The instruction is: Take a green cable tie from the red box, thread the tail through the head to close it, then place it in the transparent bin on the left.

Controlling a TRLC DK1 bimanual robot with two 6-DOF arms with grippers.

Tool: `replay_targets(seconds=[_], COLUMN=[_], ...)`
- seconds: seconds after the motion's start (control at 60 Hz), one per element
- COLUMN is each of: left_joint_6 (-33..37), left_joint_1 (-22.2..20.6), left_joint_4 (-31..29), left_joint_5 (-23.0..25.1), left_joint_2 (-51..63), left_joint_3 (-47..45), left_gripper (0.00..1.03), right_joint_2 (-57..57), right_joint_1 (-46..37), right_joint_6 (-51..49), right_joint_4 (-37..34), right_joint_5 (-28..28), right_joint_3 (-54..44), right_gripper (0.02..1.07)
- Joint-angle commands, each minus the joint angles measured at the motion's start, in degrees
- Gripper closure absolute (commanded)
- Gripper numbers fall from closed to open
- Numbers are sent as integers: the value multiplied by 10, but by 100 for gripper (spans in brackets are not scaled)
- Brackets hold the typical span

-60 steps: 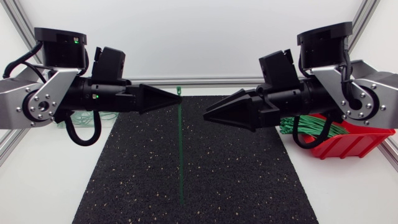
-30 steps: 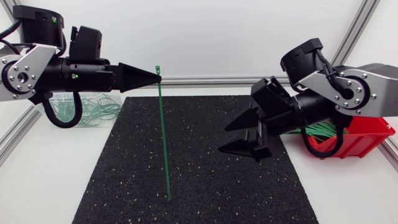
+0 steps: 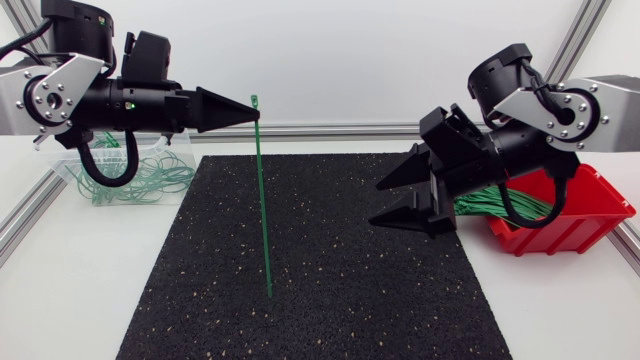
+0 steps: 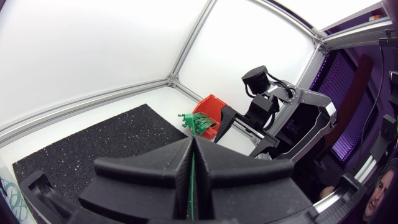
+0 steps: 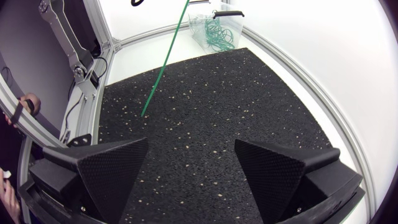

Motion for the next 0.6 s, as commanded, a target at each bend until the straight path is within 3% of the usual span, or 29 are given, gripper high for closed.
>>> replay_targets(seconds=[0.0,0.083,0.233,0.4,0.467,0.583], left_joint_6=[12,12,12,12,12,11], left_joint_1=[7,8,8,5,5,6], left_joint_4=[-11,-21,-57,-104,-124,-198], left_joint_5=[5,6,13,23,26,67], left_joint_2=[12,17,33,60,68,104], left_joint_3=[25,36,64,98,111,150], left_gripper=[100,100,100,100,100,100], right_joint_2=[12,9,0,-56,-64,-80], right_joint_1=[-2,3,29,60,70,82], right_joint_6=[-35,-91,-196,-265,-308,-359], right_joint_4=[40,57,70,230,261,342], right_joint_5=[11,26,105,154,180,181], right_joint_3=[-18,-35,-71,-153,-170,-198], right_gripper=[6,6,6,6,6,6])
